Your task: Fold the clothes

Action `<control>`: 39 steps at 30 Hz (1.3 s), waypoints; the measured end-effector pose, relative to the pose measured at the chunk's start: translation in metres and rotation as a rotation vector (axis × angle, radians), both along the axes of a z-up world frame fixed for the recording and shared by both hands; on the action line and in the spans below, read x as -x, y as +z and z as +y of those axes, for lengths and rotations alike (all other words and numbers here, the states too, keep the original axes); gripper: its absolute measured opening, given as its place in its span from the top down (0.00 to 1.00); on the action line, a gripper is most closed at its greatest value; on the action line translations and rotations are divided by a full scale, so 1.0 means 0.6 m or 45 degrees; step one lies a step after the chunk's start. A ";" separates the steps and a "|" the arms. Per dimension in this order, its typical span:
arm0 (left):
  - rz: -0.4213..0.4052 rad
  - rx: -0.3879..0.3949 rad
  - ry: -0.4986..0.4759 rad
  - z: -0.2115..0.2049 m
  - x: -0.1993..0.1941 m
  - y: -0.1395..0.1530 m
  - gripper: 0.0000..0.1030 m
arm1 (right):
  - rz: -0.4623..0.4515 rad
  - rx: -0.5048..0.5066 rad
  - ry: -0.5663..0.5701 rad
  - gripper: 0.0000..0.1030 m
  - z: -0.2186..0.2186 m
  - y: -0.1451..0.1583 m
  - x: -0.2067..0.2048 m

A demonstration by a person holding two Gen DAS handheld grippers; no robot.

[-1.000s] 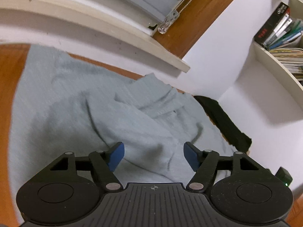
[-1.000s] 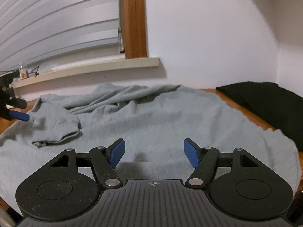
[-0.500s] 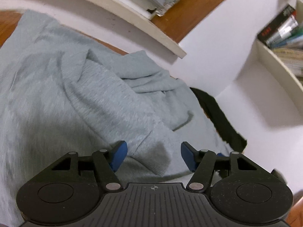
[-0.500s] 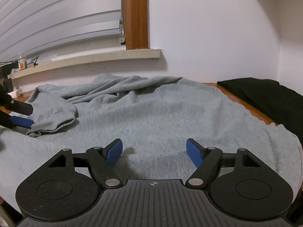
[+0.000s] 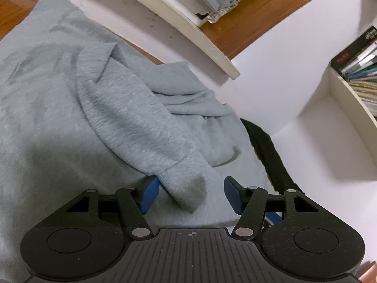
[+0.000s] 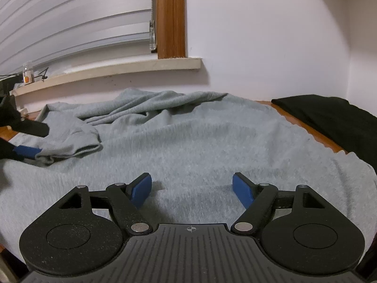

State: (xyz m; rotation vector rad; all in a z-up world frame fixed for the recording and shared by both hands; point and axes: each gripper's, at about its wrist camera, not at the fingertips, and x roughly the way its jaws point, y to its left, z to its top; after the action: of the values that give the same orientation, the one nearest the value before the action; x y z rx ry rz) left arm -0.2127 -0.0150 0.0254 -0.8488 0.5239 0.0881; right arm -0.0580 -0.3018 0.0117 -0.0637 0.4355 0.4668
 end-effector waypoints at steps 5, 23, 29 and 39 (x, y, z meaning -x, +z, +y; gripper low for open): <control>0.009 0.017 0.033 0.006 -0.001 -0.007 0.58 | -0.001 -0.002 0.001 0.26 -0.001 -0.003 0.000; -0.089 -0.341 0.287 0.299 0.155 0.151 0.93 | -0.007 -0.014 0.002 0.24 -0.003 -0.002 0.001; 0.022 -0.446 0.393 0.390 0.183 0.193 0.85 | -0.024 0.003 0.006 0.23 0.007 0.002 0.004; 0.074 -0.518 0.285 0.343 0.145 0.155 0.22 | -0.067 -0.079 0.047 0.55 0.004 0.027 0.009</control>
State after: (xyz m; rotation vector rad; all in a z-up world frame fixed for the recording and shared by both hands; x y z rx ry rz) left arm -0.3000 0.1907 0.1185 -0.5038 0.4428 0.4120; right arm -0.0636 -0.2994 0.0281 -0.0245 0.3686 0.5138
